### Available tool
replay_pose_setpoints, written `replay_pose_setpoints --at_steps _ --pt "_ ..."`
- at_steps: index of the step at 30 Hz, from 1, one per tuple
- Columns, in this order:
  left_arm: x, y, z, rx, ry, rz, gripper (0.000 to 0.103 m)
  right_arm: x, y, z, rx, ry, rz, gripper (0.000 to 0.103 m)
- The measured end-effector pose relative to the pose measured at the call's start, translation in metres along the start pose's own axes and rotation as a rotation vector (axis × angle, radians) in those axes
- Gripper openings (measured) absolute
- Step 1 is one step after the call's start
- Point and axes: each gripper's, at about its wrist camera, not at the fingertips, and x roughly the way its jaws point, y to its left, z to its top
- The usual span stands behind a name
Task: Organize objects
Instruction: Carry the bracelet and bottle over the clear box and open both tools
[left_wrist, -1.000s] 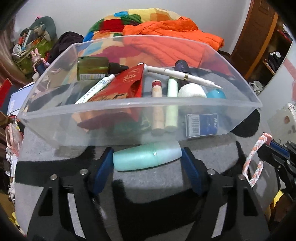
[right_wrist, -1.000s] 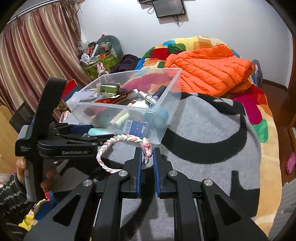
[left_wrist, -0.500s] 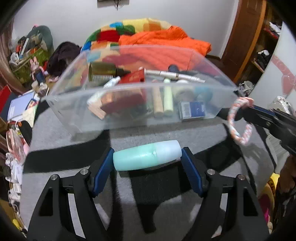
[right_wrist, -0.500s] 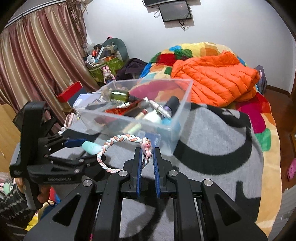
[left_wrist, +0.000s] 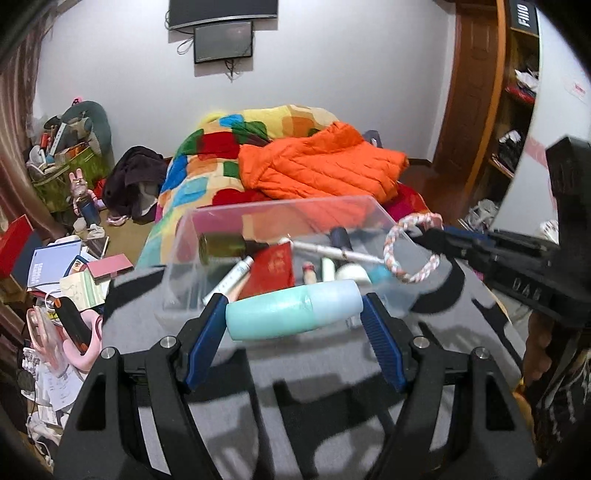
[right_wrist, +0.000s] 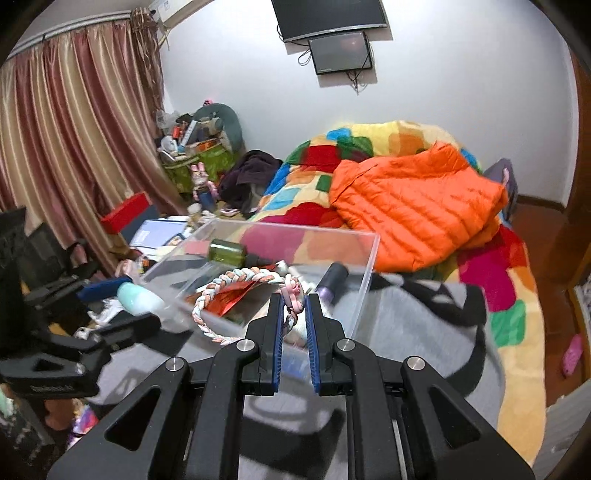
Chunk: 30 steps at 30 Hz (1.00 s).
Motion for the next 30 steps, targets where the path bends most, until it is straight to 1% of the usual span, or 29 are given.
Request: replay_pose_setpoints --at_steps 5,10,13,15,17,19,21,27,30 --pt "0.026 0.006 0.016 -0.001 0.023 0.024 0.073 0.031 0.001 0.004 -0.006 0.055 -0.026 0.011" --pt "0.053 0.009 0.019 -0.009 0.078 0.005 0.073 0.056 0.004 0.000 -0.019 0.115 -0.027 0.011" --pt "0.065 0.009 0.018 -0.008 0.109 -0.006 0.073 0.061 0.008 -0.004 -0.047 0.133 -0.031 0.011" --pt "0.068 0.009 0.016 -0.010 0.121 -0.019 0.073 0.061 0.011 -0.005 -0.061 0.143 -0.018 0.012" --pt "0.070 0.009 0.014 -0.011 0.131 -0.027 0.073 0.059 0.014 -0.004 -0.076 0.141 -0.016 0.016" --pt "0.068 0.008 0.013 -0.008 0.126 -0.031 0.073 0.053 0.015 -0.004 -0.083 0.131 -0.002 0.028" --pt "0.065 0.008 0.013 -0.002 0.120 -0.034 0.074 0.050 0.016 -0.003 -0.091 0.123 0.003 0.031" --pt "0.046 0.009 0.013 0.007 0.076 -0.047 0.076 0.034 0.020 -0.002 -0.094 0.102 0.025 0.032" --pt "0.032 0.010 0.011 0.012 0.039 -0.054 0.079 0.024 0.020 -0.001 -0.083 0.088 0.040 0.034"
